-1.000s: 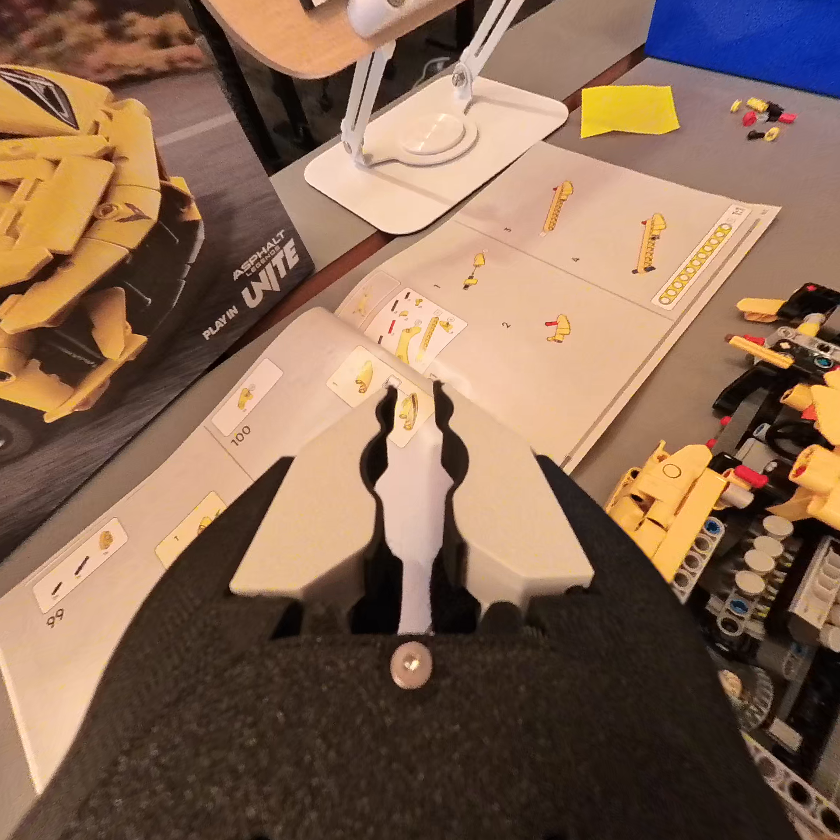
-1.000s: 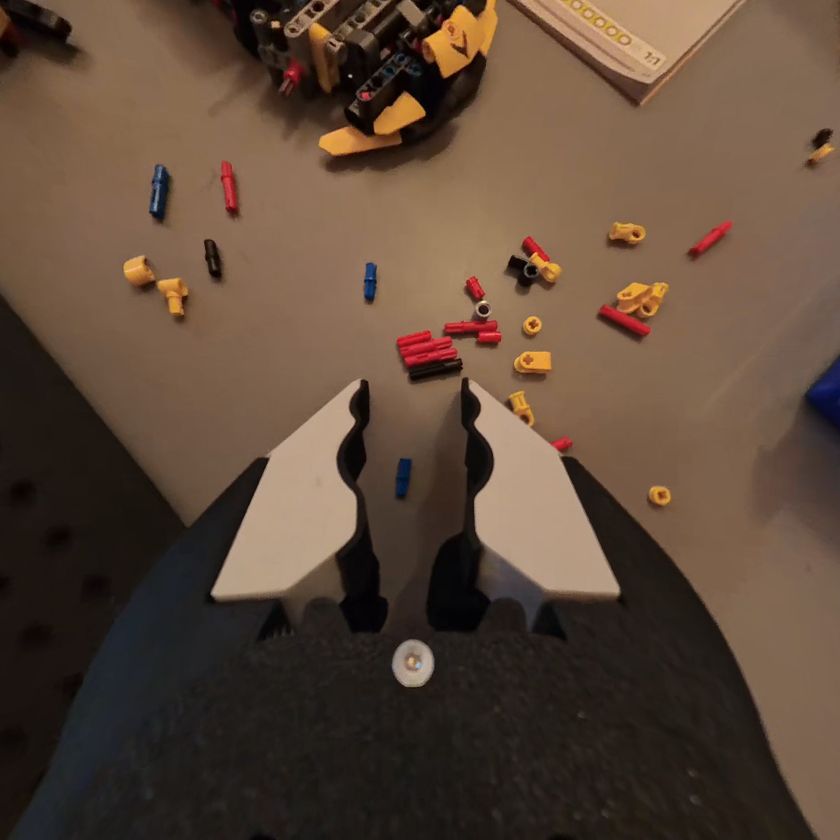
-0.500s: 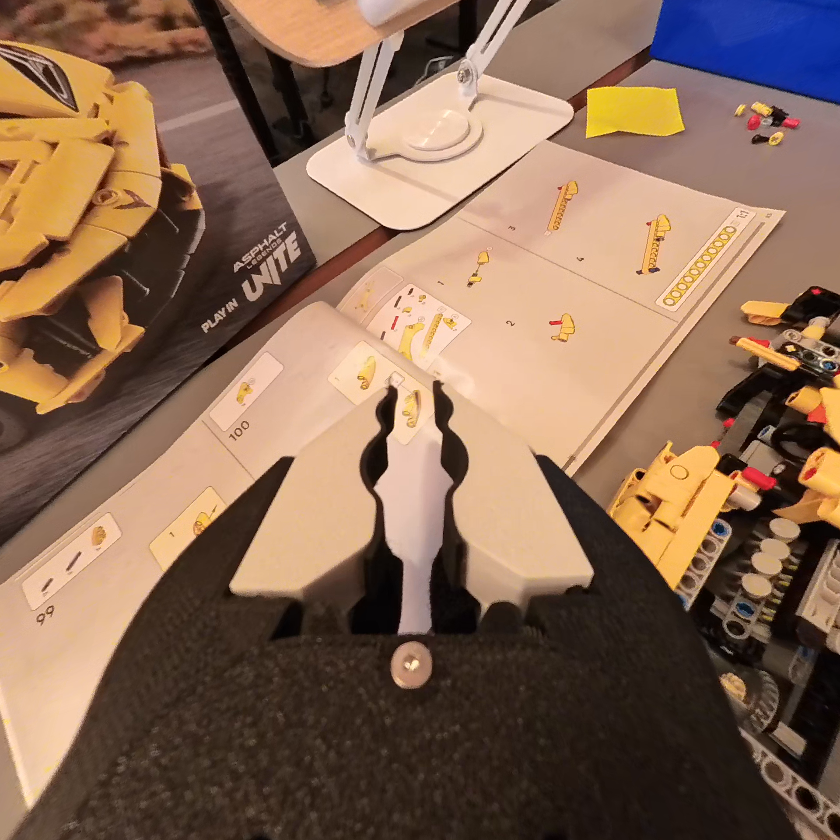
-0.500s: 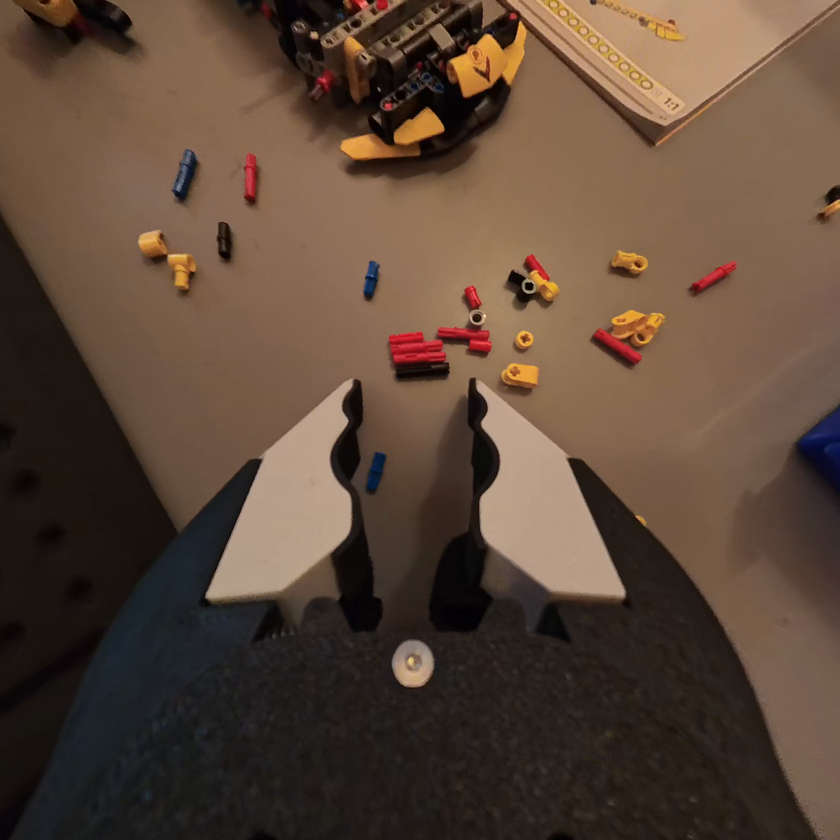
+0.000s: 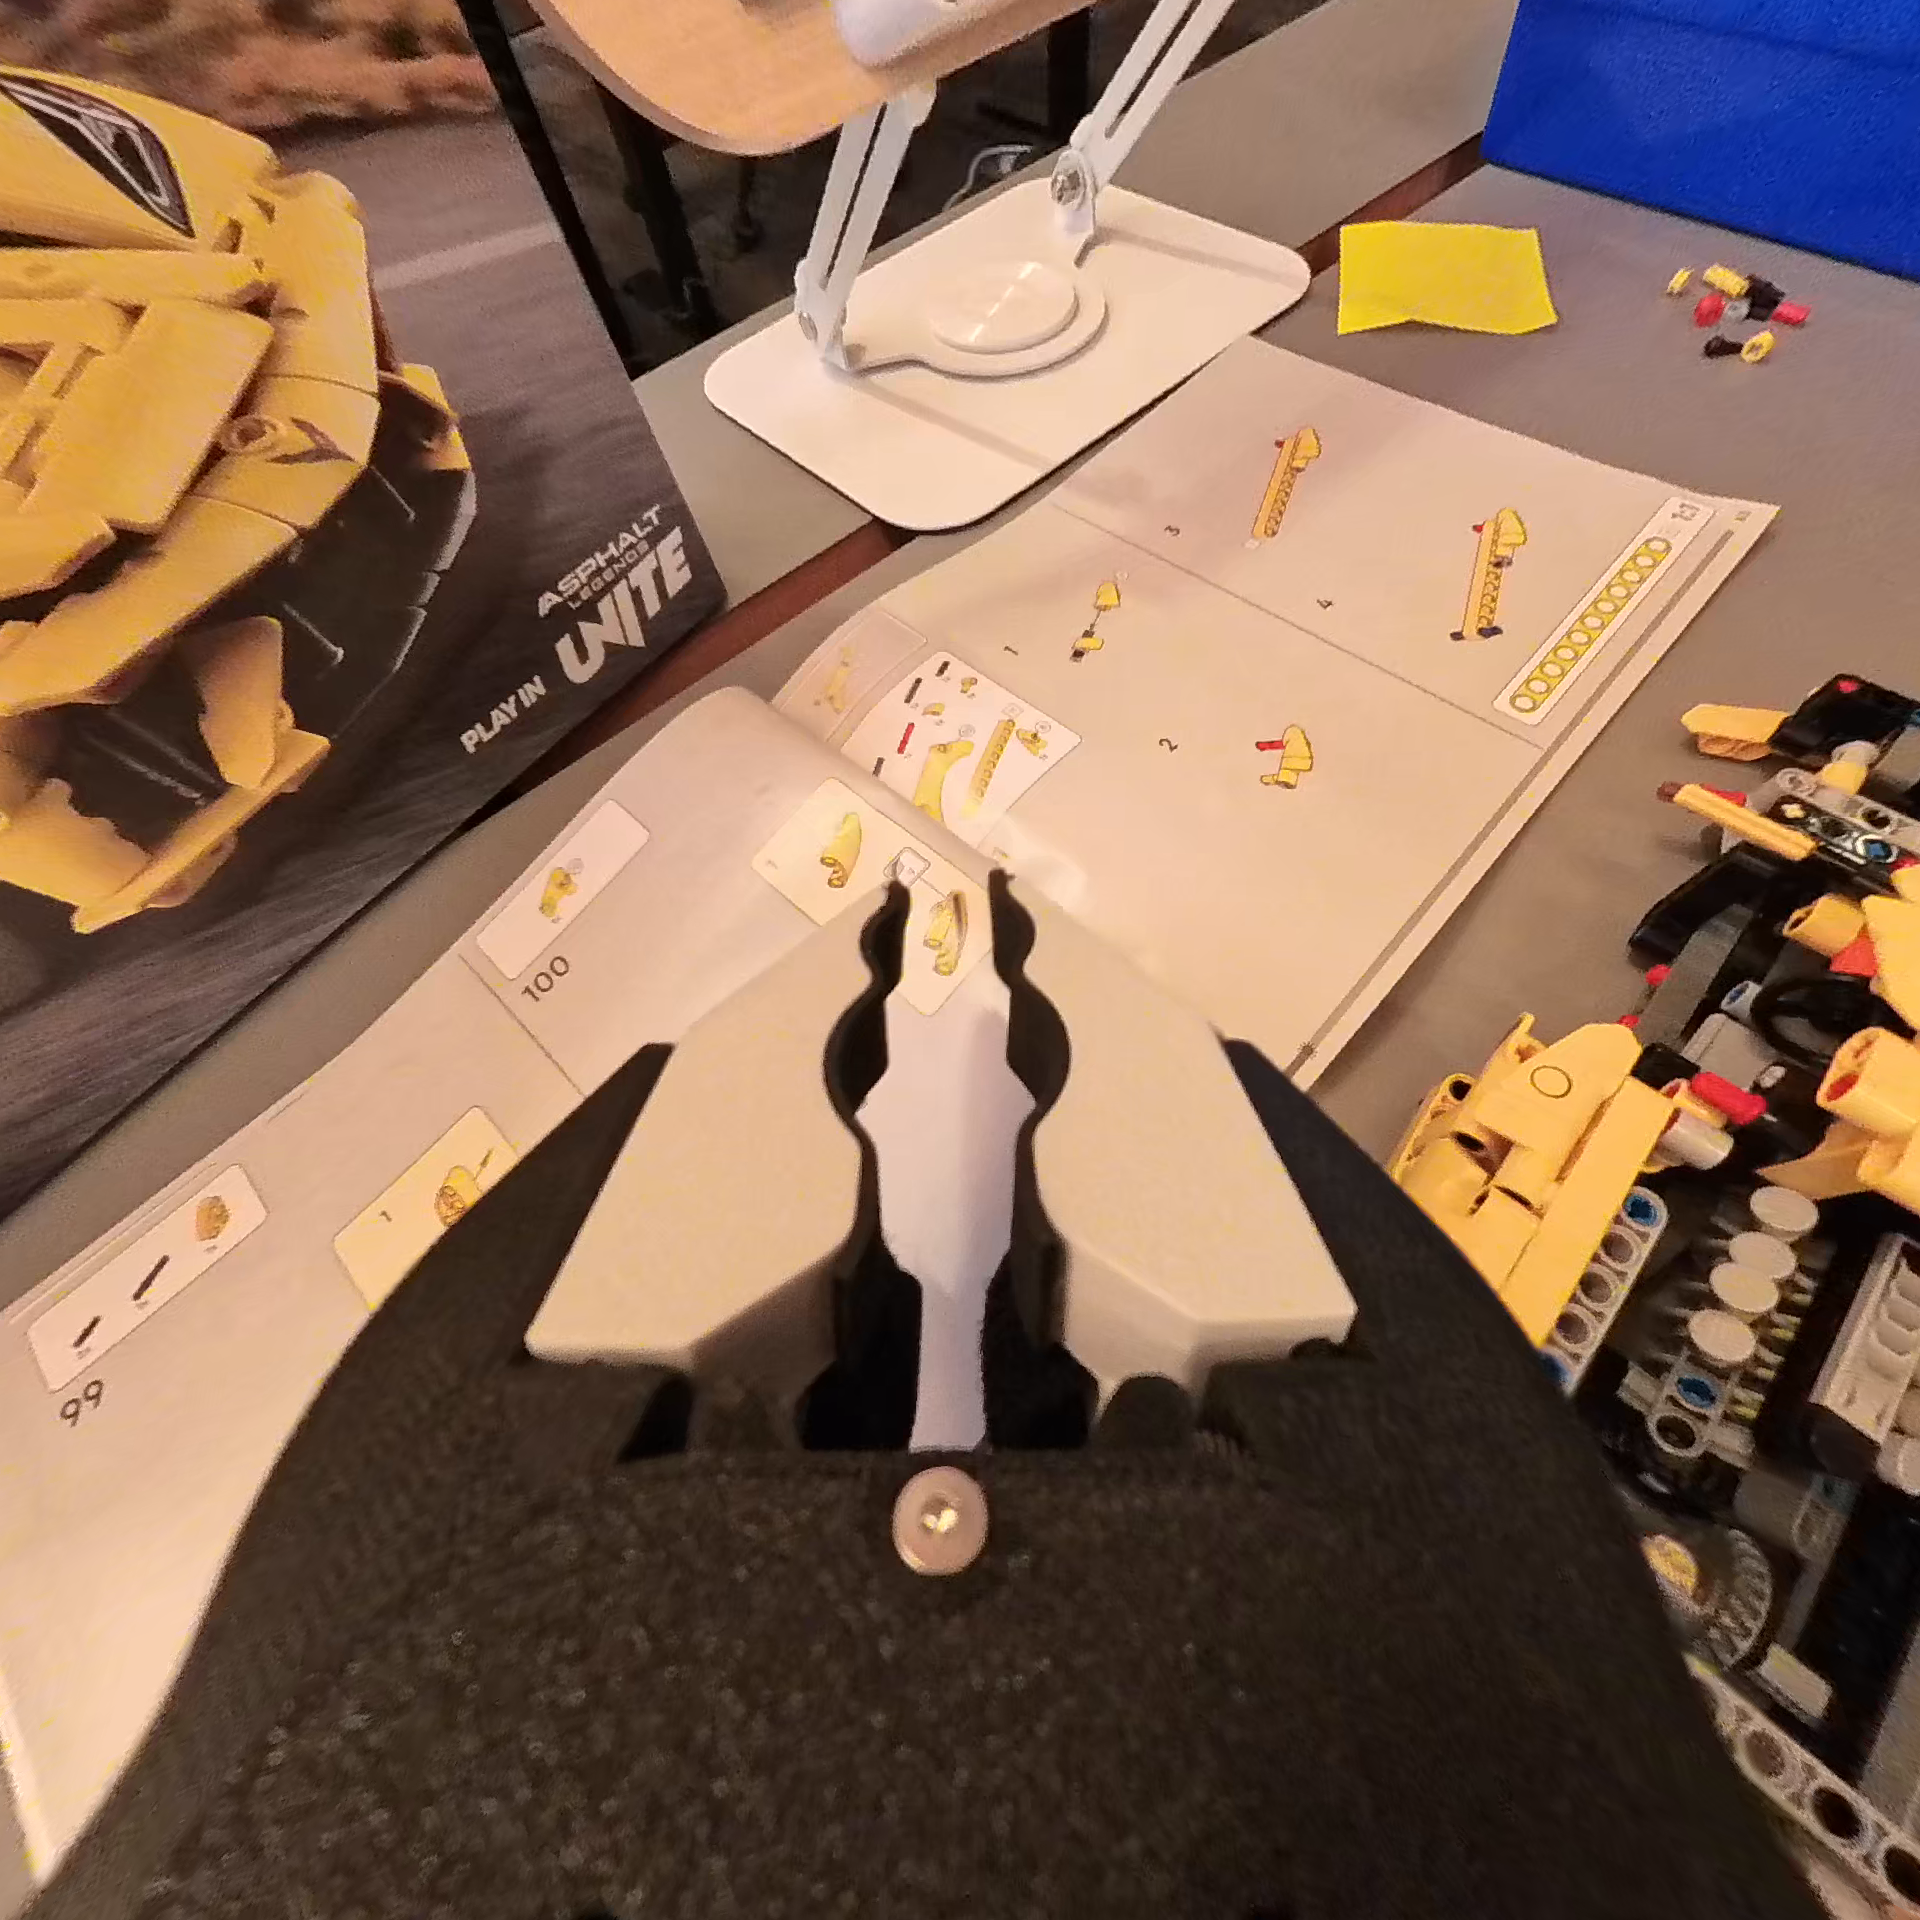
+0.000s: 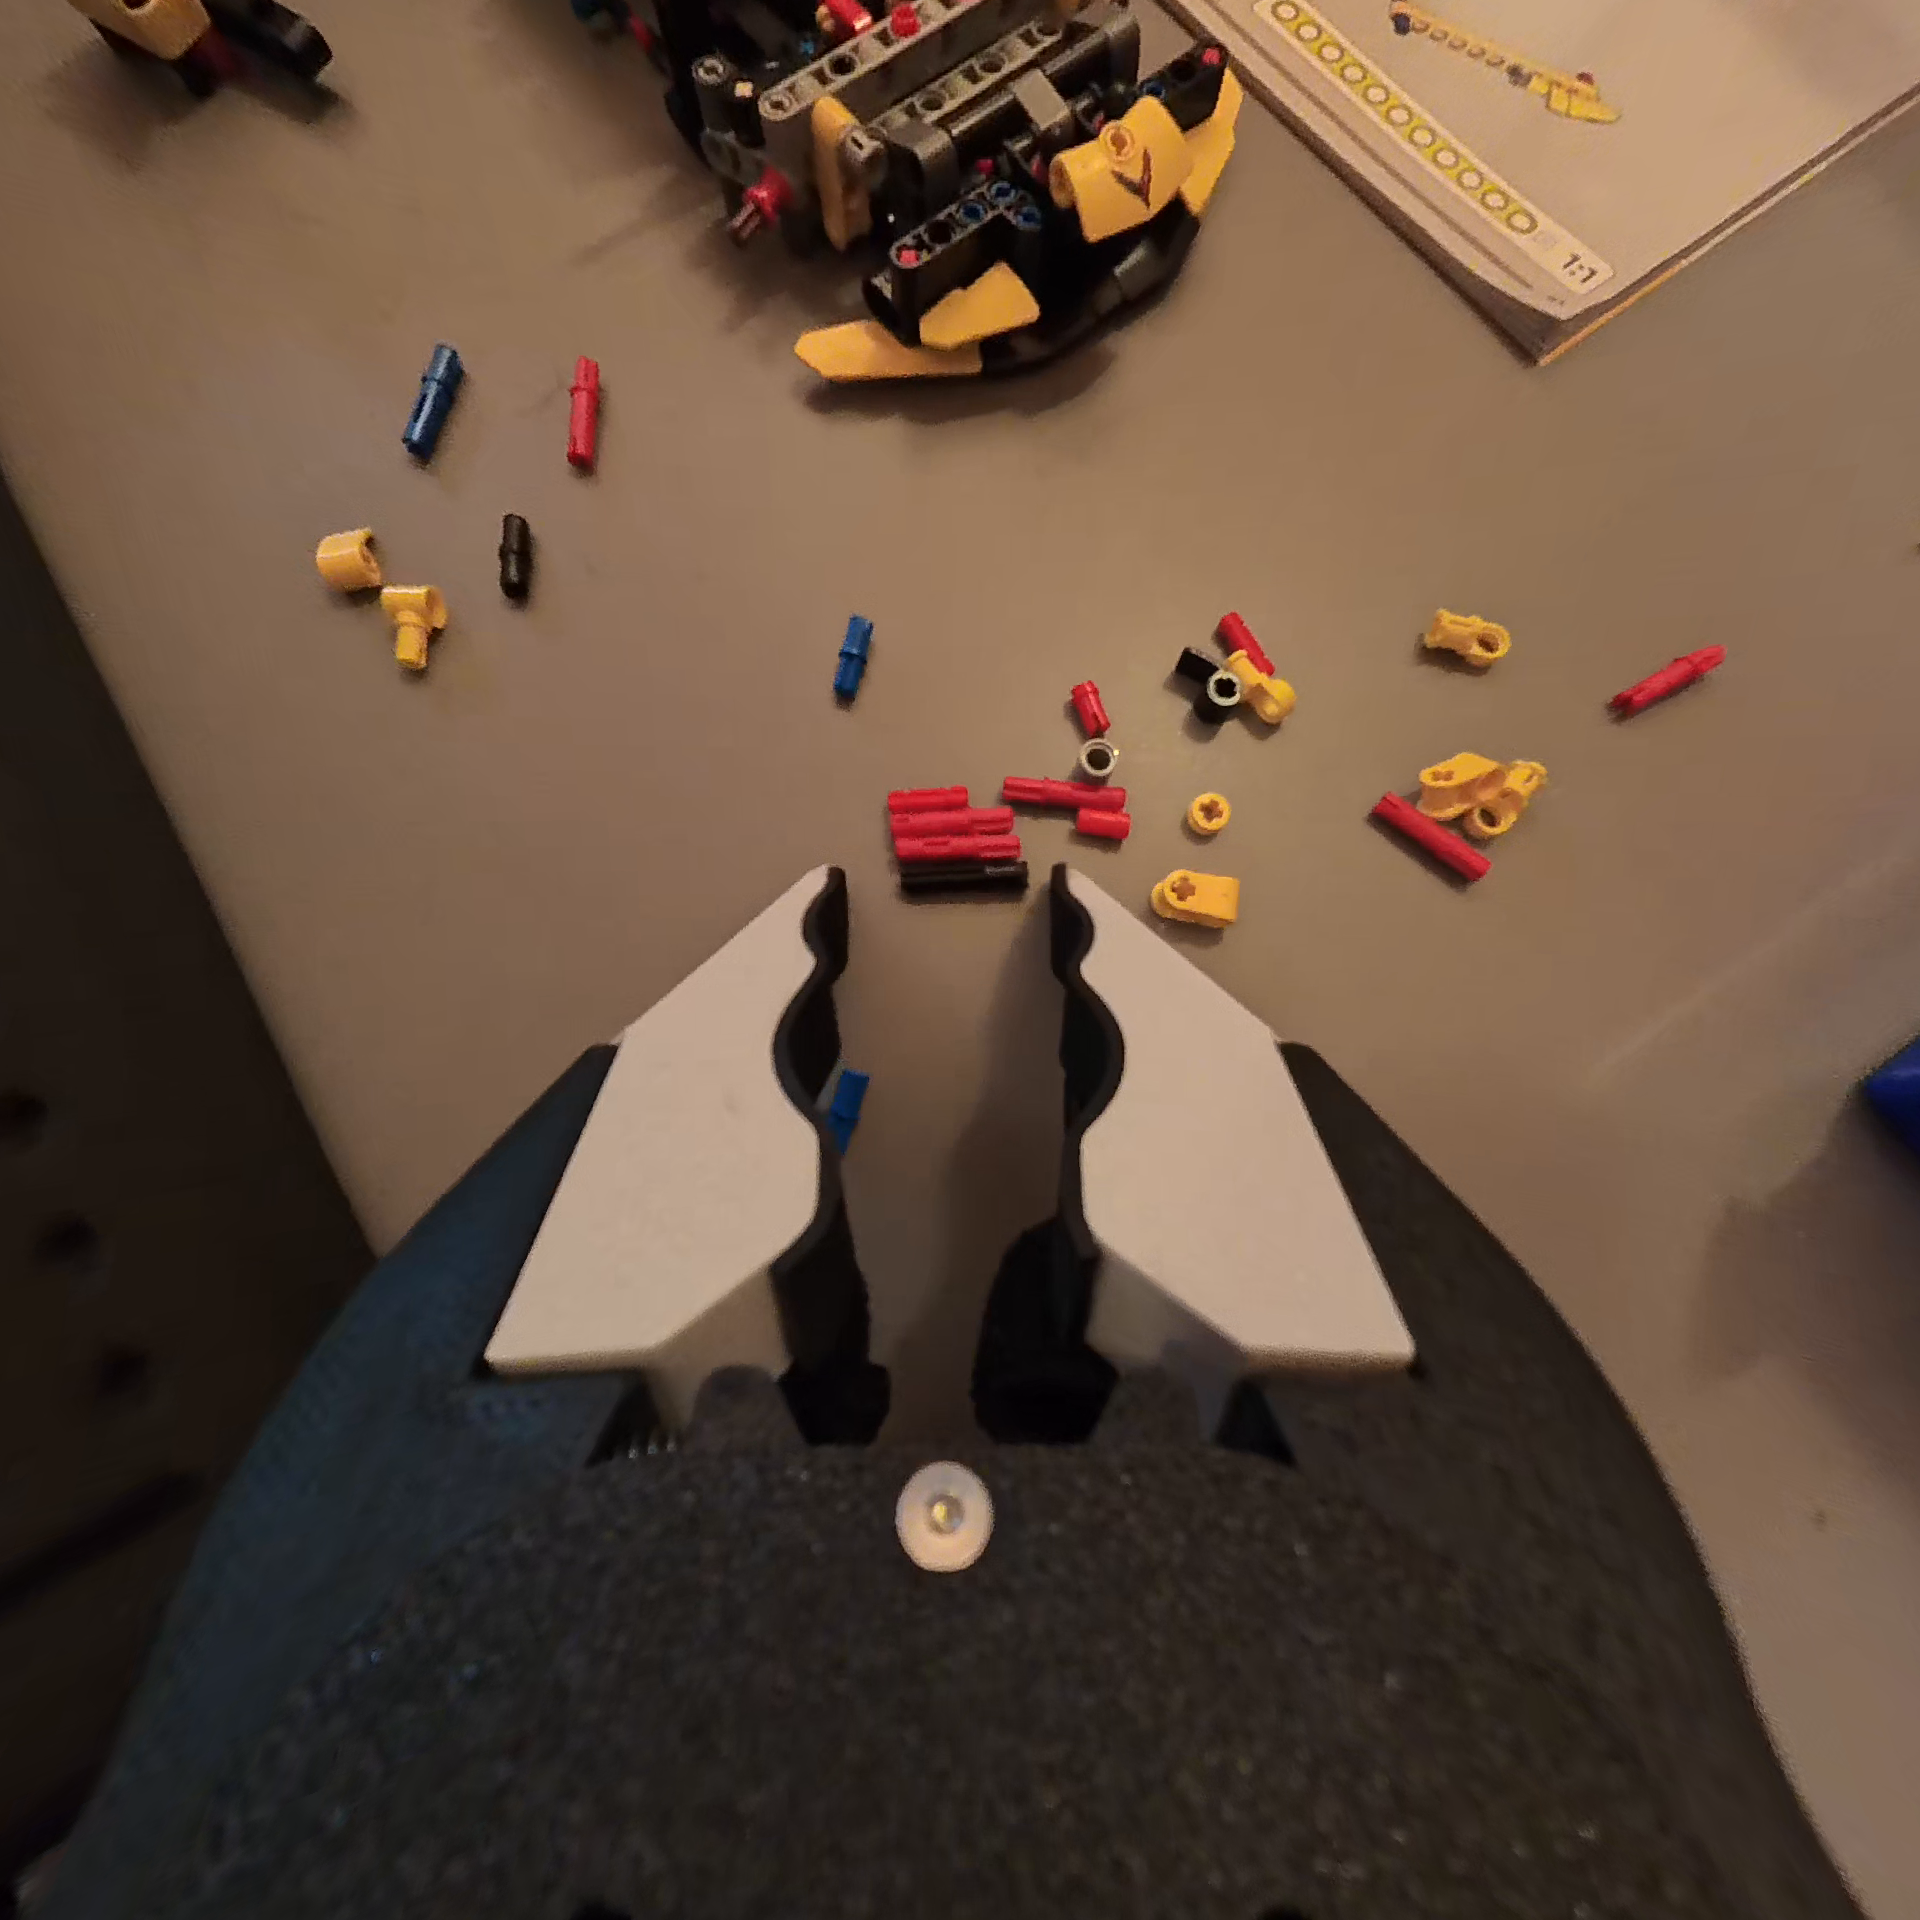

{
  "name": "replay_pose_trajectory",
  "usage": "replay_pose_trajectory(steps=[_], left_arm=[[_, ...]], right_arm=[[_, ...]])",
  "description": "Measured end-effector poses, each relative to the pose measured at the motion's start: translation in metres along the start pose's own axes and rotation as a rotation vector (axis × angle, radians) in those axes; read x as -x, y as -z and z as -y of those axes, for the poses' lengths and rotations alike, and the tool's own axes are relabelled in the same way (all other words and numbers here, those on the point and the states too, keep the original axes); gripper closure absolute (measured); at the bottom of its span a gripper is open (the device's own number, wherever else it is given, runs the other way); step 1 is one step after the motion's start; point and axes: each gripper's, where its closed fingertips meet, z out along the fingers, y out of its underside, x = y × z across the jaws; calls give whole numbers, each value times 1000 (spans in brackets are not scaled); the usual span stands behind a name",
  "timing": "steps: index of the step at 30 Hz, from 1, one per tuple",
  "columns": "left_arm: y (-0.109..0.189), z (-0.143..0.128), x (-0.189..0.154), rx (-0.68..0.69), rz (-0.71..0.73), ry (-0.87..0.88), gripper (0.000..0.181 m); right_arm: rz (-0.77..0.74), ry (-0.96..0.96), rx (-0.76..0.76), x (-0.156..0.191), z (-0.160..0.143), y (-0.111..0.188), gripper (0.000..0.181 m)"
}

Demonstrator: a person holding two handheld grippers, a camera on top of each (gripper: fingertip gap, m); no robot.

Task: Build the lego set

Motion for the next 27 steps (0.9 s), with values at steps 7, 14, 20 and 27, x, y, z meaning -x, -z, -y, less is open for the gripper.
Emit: replay_pose_trajectory(steps=[7, 14, 20, 27], left_arm=[[-1, -1, -2, 9, 4, -16, 165], [-1, 0, -3, 7, 4, -18, 165], [1, 1, -1, 5, 7, -18, 165], [5, 5, 1, -9, 14, -21, 165]], right_arm=[[-6, 16, 14, 1, 0, 1, 159], [137, -81, 30, 49, 28, 3, 158], [23, 45, 56, 69, 48, -27, 158], [59, 69, 93, 67, 42, -34, 158]])
